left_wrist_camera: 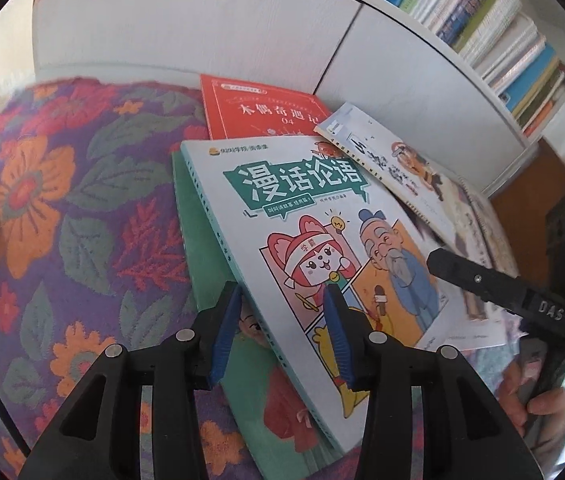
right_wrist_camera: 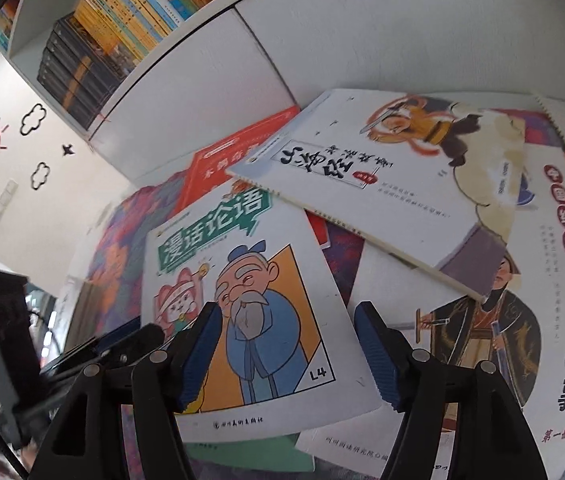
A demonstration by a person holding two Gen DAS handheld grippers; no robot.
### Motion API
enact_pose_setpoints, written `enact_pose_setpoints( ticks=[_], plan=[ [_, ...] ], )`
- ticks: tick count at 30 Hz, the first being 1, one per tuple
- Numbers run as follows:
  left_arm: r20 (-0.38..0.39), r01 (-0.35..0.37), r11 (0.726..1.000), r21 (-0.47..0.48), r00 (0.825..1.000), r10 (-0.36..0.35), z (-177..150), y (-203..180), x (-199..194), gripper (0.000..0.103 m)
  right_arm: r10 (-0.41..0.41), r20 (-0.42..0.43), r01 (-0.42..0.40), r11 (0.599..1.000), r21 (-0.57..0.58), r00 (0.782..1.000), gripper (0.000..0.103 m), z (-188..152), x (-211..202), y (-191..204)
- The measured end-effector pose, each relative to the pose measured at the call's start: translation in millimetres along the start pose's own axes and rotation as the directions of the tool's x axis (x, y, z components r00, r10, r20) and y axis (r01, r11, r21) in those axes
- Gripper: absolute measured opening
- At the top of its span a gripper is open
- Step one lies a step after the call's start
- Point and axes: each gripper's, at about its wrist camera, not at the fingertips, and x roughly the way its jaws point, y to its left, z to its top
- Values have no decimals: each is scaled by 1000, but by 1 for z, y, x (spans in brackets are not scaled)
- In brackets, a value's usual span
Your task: Organize books
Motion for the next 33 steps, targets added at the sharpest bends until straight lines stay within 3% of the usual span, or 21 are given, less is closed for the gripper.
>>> enact_pose_setpoints(
  ticks=[4, 7, 9, 11, 14, 26, 33],
  plan=[
    [-25, 1, 1000, -28, 1000, -2, 5, 9, -3, 40, 44, -47, -41, 997, 60, 998, 68, -1, -1, 0],
    [-45, -56, 998, -38, 998, 54, 10, 18, -4, 42, 86, -181, -88, 996, -5, 980, 69, -7, 3, 24],
    [-78, -28, 996, -89, 997, 21, 11, 31, 2, 43, 143, -225, -164, 983, -82, 964, 69, -13, 0, 44],
    [-78, 4, 993, -114, 997, -13, 12, 36, 2, 43, 122, -188, -141, 986, -93, 975, 69, -12, 0, 49],
    [-89, -11, 996, -85, 996, 3, 11, 31, 1, 43, 58, -166, -62, 998, -19, 984, 69, -12, 14, 33],
    [-86, -4, 995, -102, 996, -4, 12, 34, 2, 43, 103, -93, -94, 991, 91, 990, 69, -7, 17, 16],
    [-85, -6, 993, -115, 996, -4, 13, 38, -2, 43, 119, -59, -115, 991, 73, 991, 69, -7, 9, 25]
  ],
)
